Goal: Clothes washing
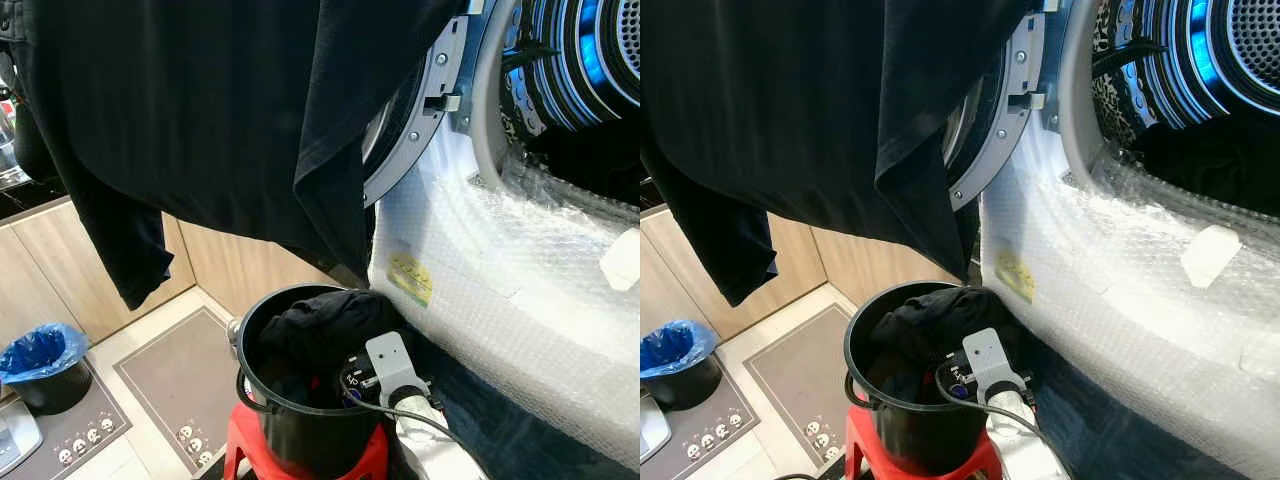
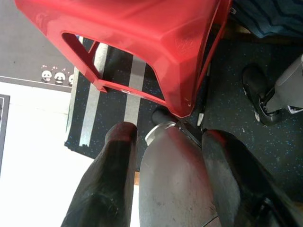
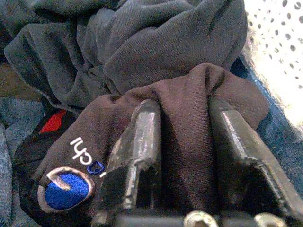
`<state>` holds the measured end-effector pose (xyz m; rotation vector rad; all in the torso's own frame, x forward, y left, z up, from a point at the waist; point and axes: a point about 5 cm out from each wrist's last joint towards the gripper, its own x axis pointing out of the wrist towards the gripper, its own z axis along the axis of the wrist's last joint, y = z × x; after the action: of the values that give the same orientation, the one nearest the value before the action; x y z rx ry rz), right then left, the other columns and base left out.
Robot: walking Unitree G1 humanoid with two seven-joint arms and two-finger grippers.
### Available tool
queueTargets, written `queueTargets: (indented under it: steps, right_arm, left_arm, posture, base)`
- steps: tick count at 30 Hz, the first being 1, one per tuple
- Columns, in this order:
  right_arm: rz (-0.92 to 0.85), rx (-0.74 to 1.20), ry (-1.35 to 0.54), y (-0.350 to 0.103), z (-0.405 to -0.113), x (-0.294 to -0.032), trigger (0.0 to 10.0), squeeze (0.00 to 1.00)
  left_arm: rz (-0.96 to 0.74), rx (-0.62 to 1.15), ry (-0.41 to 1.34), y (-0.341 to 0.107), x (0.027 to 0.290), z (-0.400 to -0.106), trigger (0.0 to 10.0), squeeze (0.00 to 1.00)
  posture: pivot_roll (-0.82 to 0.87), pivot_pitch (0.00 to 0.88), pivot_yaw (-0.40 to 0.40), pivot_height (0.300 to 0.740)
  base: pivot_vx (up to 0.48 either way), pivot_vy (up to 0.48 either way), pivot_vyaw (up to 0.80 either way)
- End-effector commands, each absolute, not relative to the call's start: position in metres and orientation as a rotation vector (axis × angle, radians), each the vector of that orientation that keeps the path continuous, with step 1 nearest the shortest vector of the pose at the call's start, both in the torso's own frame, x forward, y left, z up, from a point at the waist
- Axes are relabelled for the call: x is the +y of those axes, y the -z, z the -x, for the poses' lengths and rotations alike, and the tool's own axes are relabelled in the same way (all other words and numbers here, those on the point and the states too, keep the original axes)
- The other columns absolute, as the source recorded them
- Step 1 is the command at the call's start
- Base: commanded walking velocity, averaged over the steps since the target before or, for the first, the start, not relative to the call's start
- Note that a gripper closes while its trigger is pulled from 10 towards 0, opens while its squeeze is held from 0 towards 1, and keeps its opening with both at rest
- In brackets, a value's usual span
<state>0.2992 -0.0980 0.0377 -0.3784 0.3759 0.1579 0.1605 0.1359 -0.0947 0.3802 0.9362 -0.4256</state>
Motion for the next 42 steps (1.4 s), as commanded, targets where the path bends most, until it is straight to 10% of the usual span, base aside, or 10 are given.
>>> queueTargets:
  steps: [1,24,25,26,27,42]
  right_arm:
    - [0.380,0.359,-0.154,-0.042,-0.304,-0.097,0.0,0.00]
    - [0.322,0.212,-0.395,-0.065,-0.304,-0.102,0.0,0.00]
    - [0.326,0.179,-0.442,-0.069,-0.302,-0.102,4.7,0.00]
    - [0.329,0.158,-0.470,-0.071,-0.300,-0.102,4.7,0.00]
    - [0.299,0.150,-0.511,-0.074,-0.299,-0.102,10.0,0.00]
    - [0.015,-0.044,-0.894,-0.123,-0.274,-0.118,10.0,0.00]
  left_arm:
    - [-0.382,1.013,0.444,0.102,0.138,-0.143,10.0,0.00]
    - [-0.394,0.997,0.439,0.098,0.139,-0.154,10.0,0.00]
    - [-0.395,0.996,0.439,0.098,0.139,-0.155,10.0,0.00]
    - [-0.396,0.995,0.439,0.098,0.139,-0.156,10.0,0.00]
    - [-0.396,0.994,0.440,0.098,0.139,-0.156,10.0,0.00]
    - [-0.419,0.989,0.457,0.096,0.140,-0.160,10.0,0.00]
  posture:
    - [-0.05,0.000,0.004,0.740]
    - [-0.07,0.000,0.017,0.740]
    - [-0.08,0.000,0.021,0.740]
    - [-0.08,0.000,0.021,0.740]
    - [-0.08,0.000,0.022,0.740]
    - [-0.11,0.000,0.049,0.740]
  base:
    - [0.000,0.000,0.00]
    - [0.000,0.000,0.00]
    - [0.000,0.000,0.00]
    - [0.000,0.000,0.00]
    - [0.000,0.000,0.00]
    - [0.000,0.000,0.00]
